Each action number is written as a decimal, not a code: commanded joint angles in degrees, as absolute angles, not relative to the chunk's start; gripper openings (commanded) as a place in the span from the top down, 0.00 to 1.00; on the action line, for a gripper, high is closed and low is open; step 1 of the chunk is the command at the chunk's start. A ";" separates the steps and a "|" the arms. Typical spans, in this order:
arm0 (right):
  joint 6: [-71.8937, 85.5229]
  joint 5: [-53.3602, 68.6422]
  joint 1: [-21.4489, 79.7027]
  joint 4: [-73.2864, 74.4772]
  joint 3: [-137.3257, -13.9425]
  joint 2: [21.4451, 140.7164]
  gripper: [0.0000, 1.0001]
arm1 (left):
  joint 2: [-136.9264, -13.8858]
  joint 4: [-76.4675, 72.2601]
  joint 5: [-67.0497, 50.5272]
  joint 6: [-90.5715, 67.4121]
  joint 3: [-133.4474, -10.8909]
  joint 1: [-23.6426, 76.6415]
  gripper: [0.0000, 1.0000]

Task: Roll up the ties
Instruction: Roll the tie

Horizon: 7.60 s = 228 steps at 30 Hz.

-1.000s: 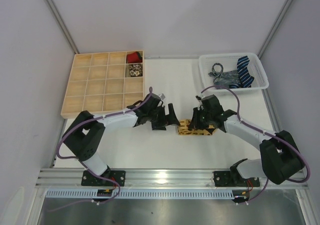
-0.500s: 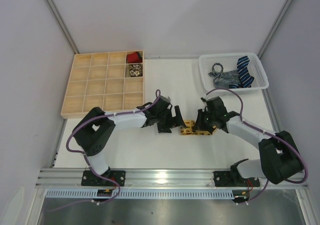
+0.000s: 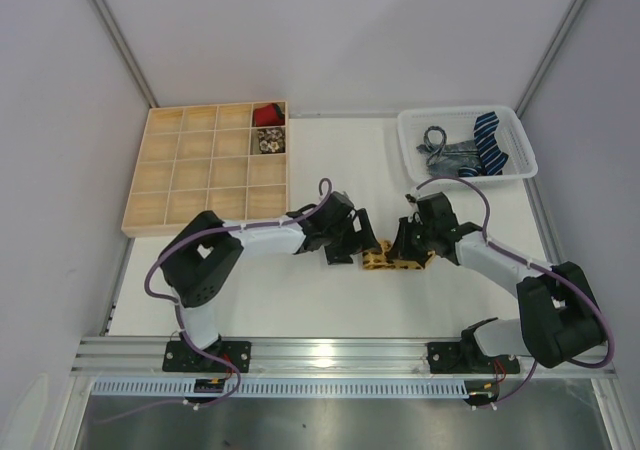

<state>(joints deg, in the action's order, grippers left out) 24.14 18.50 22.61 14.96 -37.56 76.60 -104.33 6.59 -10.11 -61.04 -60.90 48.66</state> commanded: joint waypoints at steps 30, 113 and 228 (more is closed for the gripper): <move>23.99 21.36 19.77 13.36 -37.44 77.34 1.00 | -107.32 -7.12 -2.73 -62.84 -58.80 53.17 0.17; 38.50 39.90 22.06 -2.02 -44.74 95.18 1.00 | -115.57 45.26 8.26 -36.65 -91.93 56.51 0.73; 26.81 28.31 13.09 28.30 -45.09 80.68 1.00 | -89.99 7.74 -17.04 -42.89 -57.40 48.69 0.02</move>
